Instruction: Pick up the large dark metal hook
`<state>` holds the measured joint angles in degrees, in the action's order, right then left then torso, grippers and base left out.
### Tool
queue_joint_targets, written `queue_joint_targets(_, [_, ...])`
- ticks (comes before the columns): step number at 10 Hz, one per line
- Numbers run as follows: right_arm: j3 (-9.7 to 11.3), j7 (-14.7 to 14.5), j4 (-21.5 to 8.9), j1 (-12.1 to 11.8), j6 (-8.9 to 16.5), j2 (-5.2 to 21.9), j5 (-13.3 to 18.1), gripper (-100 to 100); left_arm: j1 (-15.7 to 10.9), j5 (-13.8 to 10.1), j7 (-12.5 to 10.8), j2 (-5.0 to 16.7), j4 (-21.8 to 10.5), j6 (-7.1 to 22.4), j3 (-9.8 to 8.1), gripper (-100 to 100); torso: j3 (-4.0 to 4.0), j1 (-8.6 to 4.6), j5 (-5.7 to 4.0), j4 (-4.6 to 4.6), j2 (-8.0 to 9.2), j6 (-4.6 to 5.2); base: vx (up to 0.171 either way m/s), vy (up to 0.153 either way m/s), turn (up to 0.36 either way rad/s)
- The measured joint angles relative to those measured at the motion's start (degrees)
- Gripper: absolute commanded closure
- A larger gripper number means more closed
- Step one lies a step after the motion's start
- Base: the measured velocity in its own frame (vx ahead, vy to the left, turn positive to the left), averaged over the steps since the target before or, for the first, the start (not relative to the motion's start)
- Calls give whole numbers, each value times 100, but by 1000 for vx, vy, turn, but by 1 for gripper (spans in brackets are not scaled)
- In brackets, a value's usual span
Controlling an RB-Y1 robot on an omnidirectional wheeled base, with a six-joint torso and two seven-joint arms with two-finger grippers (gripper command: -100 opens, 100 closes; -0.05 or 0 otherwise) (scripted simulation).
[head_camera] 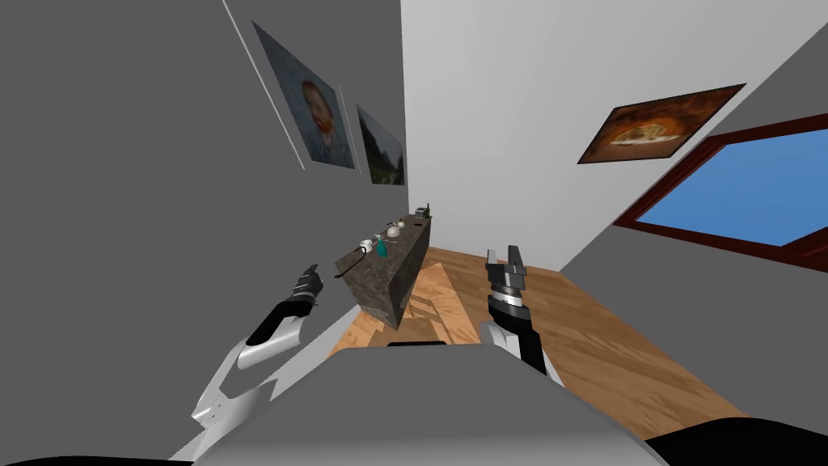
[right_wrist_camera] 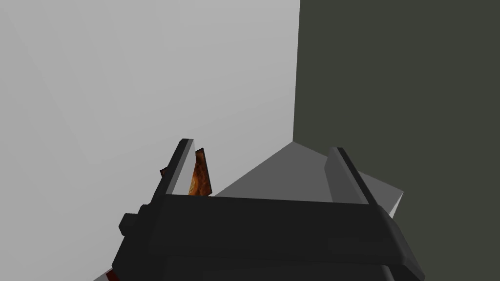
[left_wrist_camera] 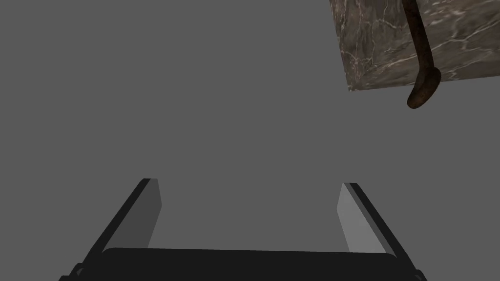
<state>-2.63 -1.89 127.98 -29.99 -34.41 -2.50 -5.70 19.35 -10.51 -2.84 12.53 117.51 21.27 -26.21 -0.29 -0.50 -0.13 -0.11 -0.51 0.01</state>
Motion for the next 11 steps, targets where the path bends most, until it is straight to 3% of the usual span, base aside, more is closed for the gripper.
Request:
queue_joint_targets(9, [-1, 0, 0, 0, 0, 1, 0, 0, -107, -609, -388, 530, -717, 1099, -797, -100, -7, 18, 2, -4, -9, 1, 134, -109, 26])
queue_joint_targets(11, [0, 0, 0, -1, 0, 0, 0, 0, -117, -768, -525, 660, -842, 1453, -1062, -100, -20, 4, 0, -8, -35, 1, 212, -136, 31])
